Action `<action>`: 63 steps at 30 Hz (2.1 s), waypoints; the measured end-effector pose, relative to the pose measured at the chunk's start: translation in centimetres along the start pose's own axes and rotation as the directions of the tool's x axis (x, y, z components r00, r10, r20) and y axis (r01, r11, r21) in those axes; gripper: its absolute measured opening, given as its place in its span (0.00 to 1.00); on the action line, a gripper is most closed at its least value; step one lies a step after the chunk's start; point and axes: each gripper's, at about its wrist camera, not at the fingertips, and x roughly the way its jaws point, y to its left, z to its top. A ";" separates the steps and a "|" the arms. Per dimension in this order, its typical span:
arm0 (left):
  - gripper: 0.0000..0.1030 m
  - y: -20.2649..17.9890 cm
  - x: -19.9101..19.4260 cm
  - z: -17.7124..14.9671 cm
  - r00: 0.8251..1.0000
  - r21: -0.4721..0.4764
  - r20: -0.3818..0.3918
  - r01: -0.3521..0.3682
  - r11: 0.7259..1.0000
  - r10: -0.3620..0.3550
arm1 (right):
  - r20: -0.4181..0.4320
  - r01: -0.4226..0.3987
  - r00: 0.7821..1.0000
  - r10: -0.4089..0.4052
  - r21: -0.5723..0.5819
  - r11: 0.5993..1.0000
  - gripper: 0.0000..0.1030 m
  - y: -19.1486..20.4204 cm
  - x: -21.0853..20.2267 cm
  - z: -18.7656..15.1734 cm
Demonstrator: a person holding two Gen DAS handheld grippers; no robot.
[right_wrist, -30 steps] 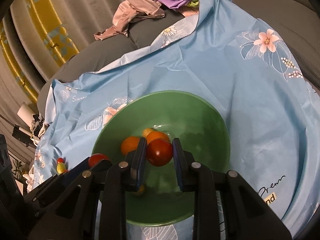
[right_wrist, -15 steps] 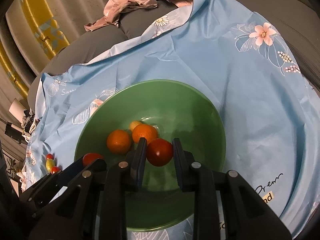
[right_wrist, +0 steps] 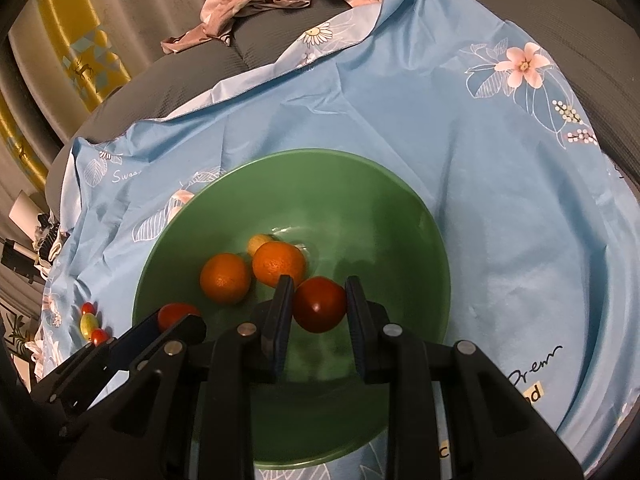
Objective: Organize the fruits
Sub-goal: 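Lower both grippers into the bowl and open them to drop the tomatoes, then close the left gripper on the yellow lemon while the right grasps the green fruit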
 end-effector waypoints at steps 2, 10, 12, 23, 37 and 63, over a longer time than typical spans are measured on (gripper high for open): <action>0.29 0.0 0.1 -0.1 1.000 0.000 -0.004 -0.001 1.000 0.001 | -0.001 0.002 1.000 -0.002 0.000 1.000 0.27 0.0 0.0 0.0; 0.29 0.0 0.2 -0.2 1.000 -0.003 -0.009 -0.003 1.000 0.003 | -0.002 0.015 1.000 -0.015 -0.004 1.000 0.28 0.0 0.1 0.0; 0.29 0.0 0.2 -0.2 1.000 -0.006 -0.007 -0.003 1.000 0.003 | -0.002 0.018 1.000 -0.018 -0.005 1.000 0.28 0.0 0.1 0.0; 0.29 0.9 -0.3 0.2 1.000 -0.053 -0.002 0.030 0.998 -0.030 | -0.001 0.032 0.999 -0.032 -0.008 0.999 0.40 0.1 -0.1 0.0; 0.57 11.8 -8.6 -0.3 0.991 -0.196 0.082 -0.088 0.977 0.105 | 0.083 -0.157 0.982 0.168 -0.123 0.980 0.62 5.8 -3.7 -0.6; 0.54 26.9 -2.7 -4.0 0.969 -0.417 -0.120 -0.248 0.874 0.217 | -0.083 -0.069 0.996 0.030 -0.517 0.853 0.55 18.9 3.2 -6.8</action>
